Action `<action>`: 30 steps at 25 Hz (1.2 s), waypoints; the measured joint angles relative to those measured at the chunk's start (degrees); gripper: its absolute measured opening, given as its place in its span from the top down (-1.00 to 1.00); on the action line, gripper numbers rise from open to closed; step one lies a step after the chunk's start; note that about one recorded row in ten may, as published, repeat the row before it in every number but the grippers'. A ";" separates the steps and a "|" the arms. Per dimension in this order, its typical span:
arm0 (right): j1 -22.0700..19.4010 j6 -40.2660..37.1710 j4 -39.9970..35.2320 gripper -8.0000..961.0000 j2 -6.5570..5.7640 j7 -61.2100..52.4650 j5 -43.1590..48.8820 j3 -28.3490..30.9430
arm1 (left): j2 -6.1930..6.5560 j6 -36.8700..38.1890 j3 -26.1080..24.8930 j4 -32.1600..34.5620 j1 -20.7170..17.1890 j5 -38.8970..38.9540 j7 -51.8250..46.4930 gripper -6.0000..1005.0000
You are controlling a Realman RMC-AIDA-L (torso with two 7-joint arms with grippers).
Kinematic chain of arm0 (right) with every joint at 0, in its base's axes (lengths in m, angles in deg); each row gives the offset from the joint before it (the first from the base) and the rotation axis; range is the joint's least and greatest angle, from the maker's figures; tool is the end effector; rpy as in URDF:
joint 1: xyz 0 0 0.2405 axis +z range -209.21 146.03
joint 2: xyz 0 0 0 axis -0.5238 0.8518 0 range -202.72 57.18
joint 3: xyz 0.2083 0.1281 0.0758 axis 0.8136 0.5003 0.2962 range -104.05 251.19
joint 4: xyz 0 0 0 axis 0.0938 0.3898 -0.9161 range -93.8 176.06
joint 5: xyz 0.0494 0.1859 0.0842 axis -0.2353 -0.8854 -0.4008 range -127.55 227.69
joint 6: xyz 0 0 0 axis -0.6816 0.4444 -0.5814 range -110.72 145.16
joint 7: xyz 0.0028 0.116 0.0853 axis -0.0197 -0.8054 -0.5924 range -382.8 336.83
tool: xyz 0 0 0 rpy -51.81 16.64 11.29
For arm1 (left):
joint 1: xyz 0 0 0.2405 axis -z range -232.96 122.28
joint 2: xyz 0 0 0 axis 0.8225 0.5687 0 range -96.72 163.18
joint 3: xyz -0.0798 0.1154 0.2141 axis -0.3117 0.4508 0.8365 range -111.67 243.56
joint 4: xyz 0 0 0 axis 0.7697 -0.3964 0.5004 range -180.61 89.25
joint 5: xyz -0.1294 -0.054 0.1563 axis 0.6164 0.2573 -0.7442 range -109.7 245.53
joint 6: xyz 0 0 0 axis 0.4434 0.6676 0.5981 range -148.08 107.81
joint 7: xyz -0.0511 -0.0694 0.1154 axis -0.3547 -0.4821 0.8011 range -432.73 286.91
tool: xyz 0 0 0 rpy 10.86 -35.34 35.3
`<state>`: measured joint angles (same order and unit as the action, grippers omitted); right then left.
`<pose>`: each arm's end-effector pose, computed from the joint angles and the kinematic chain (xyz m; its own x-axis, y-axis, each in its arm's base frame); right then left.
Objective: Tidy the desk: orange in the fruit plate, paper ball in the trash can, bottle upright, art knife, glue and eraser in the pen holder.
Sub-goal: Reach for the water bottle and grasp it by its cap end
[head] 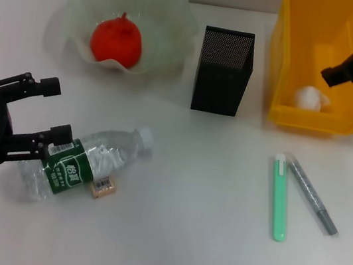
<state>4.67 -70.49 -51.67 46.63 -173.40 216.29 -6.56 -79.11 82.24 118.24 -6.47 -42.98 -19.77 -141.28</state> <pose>0.1392 0.3810 0.0553 0.8106 -0.5569 0.1810 -0.2737 -0.6335 -0.7237 -0.3005 0.2491 0.0554 0.7030 0.1696 0.6906 0.3924 -0.9025 -0.1778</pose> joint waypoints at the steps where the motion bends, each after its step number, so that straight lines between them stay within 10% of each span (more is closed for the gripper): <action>1: 0.02 -1.76 -1.00 -0.70 0.01 -0.08 -0.37 0.04 | 0.10 0.19 -0.01 0.02 0.01 0.02 0.00 -0.71; 15: 2.86 -23.79 -6.22 -0.70 -0.13 -4.29 -7.16 1.13 | 1.07 1.70 0.31 -0.06 0.65 -0.05 -0.45 -0.70; 30: -6.68 -12.63 -0.56 -0.70 0.00 6.30 -22.32 0.91 | 0.51 2.49 -0.05 14.42 1.92 -9.00 -10.12 -0.69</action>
<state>-2.01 -83.12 -52.23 46.63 -167.10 193.97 -5.65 -78.61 84.73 118.18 7.95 -41.06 -28.78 -151.40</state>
